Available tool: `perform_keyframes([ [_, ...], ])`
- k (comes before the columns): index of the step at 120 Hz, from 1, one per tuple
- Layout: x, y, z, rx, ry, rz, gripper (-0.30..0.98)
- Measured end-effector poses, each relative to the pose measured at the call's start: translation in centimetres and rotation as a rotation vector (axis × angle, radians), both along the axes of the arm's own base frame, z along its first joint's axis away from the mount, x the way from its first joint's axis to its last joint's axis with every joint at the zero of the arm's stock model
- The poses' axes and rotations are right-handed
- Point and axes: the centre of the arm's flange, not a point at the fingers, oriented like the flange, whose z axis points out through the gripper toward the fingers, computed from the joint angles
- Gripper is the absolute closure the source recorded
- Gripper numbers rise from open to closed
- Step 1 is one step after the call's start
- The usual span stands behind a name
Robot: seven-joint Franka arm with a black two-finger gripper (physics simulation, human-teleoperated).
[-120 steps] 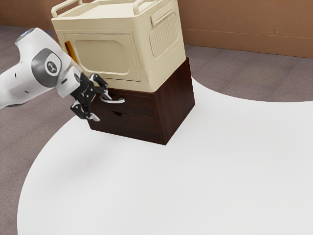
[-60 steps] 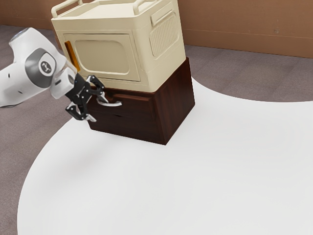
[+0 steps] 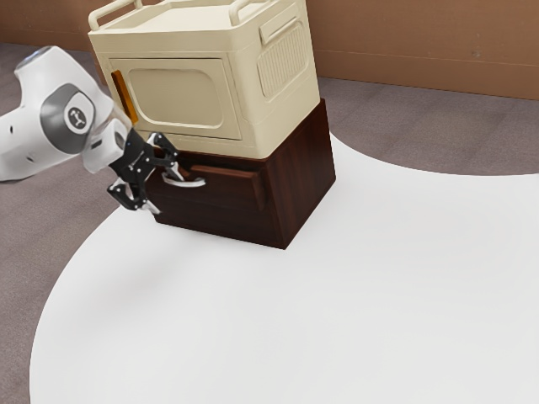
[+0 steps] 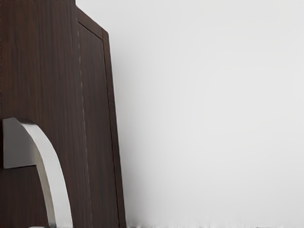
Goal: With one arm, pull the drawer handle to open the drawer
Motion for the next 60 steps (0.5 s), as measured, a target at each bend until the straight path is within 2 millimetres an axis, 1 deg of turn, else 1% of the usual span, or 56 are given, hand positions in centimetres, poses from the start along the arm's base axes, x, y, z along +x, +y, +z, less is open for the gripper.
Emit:
perform_keyframes([
  [23, -0.8, -0.1, -0.2, 0.004, 0.012, -0.006, 0.11],
  [42, -1.5, -0.3, 0.1, 0.017, 0.019, -0.012, 0.12],
  [60, -1.7, -0.6, 0.0, 0.031, 0.034, -0.022, 0.10],
])
